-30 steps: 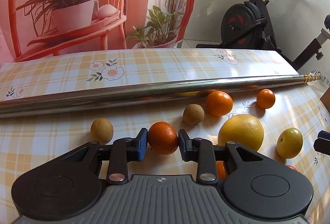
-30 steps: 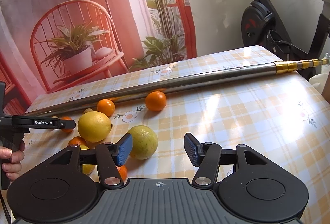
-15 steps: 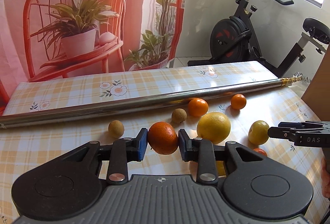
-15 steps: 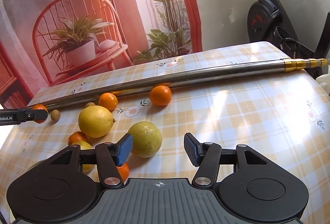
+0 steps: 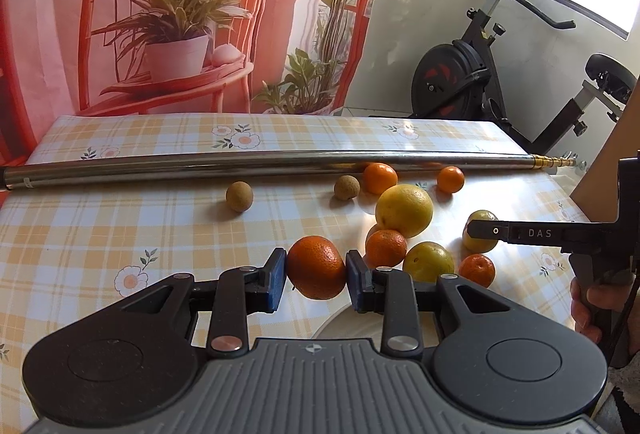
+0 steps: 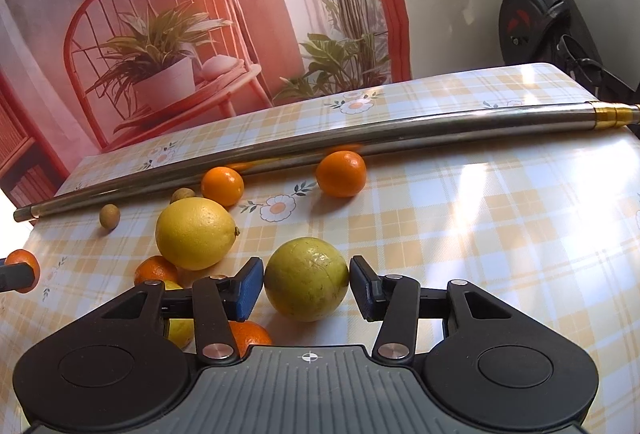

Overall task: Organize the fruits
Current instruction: 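Close the right tool around the green-yellow citrus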

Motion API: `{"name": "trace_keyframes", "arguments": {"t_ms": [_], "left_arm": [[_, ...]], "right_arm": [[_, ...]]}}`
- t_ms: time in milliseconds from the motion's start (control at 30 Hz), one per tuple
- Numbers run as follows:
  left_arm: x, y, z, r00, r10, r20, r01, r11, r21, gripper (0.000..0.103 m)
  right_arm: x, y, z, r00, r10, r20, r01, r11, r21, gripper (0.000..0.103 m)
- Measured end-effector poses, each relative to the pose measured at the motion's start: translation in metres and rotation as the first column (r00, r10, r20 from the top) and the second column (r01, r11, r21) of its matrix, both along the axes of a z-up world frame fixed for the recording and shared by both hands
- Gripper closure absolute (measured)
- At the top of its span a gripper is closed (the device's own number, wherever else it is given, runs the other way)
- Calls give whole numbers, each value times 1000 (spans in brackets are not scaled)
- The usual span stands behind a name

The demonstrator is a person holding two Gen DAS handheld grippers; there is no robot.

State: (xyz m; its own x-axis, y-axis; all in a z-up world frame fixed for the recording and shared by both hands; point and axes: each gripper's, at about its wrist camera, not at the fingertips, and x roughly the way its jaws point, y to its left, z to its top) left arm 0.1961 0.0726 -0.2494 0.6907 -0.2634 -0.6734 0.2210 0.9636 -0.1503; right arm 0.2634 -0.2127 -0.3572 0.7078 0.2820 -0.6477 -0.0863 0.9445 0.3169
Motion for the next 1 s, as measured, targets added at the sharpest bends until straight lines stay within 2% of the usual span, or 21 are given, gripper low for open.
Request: {"name": "trace_keyframes", "arguments": {"t_ms": [133,433,800,1000], "left_arm": [[-4,-2,-8,1000,-4,-20,4,1000,-2,69],[-11,-6,-14,999,-22,-34,21,1000,-7,69],[-28,-6,-22,998,-17,-64,16,1000,-15,69],[-38,-7,-26,997,-25,-71,25,1000,3,69]], "right_arm": [[2,2,-4,1000,-9,-14,9,1000,8,59],[-4,1,-6,1000,-18,13,18,1000,-7,59],[-44,-8,6,997,-63,40,57,989,134,59],[-57,4,17,997,-28,66,21,993,115,59]]}}
